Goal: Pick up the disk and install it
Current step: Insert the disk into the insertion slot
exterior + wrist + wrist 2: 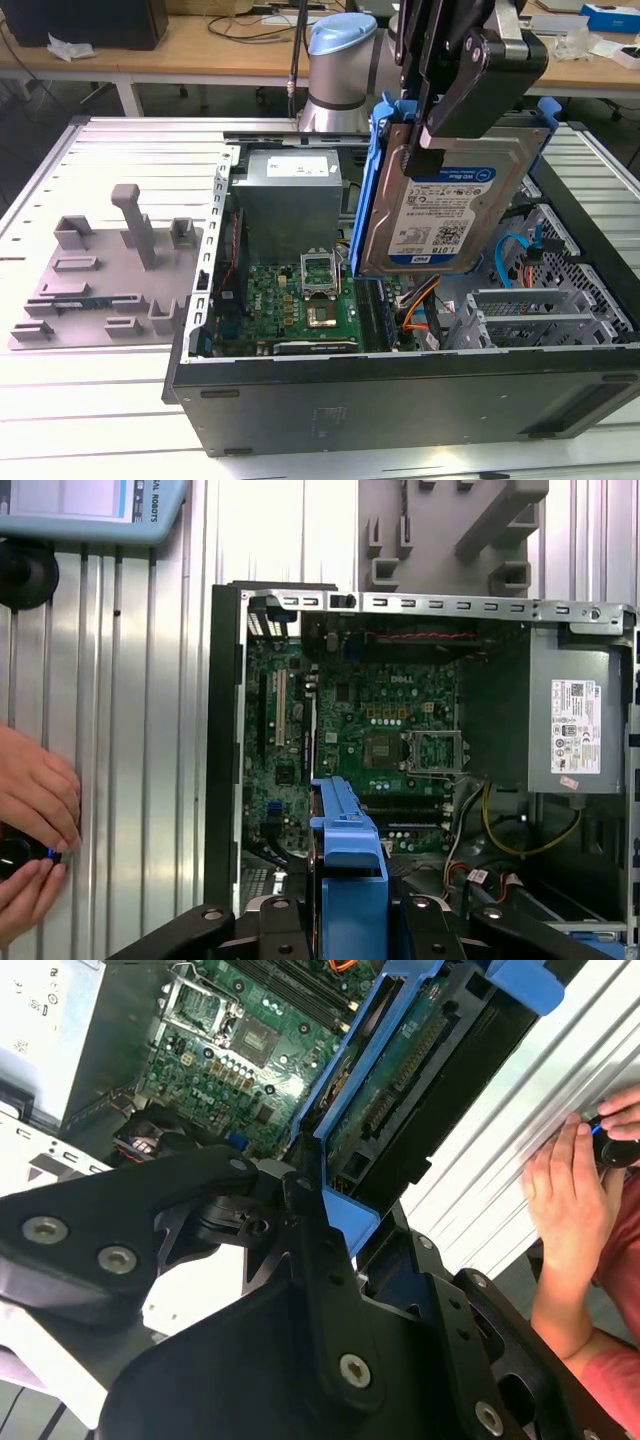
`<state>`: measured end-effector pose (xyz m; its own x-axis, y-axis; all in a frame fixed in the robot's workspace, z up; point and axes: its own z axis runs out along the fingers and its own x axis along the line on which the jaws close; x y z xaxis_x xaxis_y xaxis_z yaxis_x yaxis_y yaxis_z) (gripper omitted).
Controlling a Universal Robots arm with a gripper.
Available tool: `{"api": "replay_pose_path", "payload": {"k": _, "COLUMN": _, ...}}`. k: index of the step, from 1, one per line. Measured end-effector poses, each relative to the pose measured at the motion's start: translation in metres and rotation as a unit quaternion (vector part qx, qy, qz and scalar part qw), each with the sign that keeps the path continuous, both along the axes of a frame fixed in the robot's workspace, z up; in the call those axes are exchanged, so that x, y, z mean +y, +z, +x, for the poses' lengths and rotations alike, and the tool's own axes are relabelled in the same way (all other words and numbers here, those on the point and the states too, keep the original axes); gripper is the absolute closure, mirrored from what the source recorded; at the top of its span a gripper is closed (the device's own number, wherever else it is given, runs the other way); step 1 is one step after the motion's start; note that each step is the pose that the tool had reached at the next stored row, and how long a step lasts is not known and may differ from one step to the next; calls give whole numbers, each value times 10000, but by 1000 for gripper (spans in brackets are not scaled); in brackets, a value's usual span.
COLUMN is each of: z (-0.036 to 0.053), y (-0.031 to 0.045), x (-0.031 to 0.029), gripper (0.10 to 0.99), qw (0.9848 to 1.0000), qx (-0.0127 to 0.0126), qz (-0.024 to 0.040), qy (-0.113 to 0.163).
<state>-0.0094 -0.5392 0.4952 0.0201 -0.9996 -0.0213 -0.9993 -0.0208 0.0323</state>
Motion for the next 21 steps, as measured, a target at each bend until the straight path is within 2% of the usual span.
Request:
{"api": "replay_pose_path", "payload": {"k": 2, "z": 5, "y": -1, "x": -2, "gripper": 718, "qw": 10000, "qx": -17, "qz": -1, "qy": -1}}
{"api": "replay_pose_path", "payload": {"k": 5, "z": 11, "y": -5, "x": -3, "gripper": 718, "qw": 10000, "qx": -66, "qz": 14, "qy": 0}}
{"api": "replay_pose_path", "payload": {"k": 6, "z": 12, "y": -7, "x": -4, "gripper": 718, "qw": 10000, "qx": -74, "qz": 16, "qy": 0}}
{"api": "replay_pose_path", "payload": {"k": 18, "z": 20, "y": -10, "x": -5, "gripper": 718, "qw": 10000, "qx": -74, "qz": 16, "qy": -5}}
{"api": "replay_pose_path", "payload": {"k": 21, "z": 110, "y": -12, "x": -6, "gripper": 718, "qw": 10000, "qx": -74, "qz": 15, "qy": -6}}
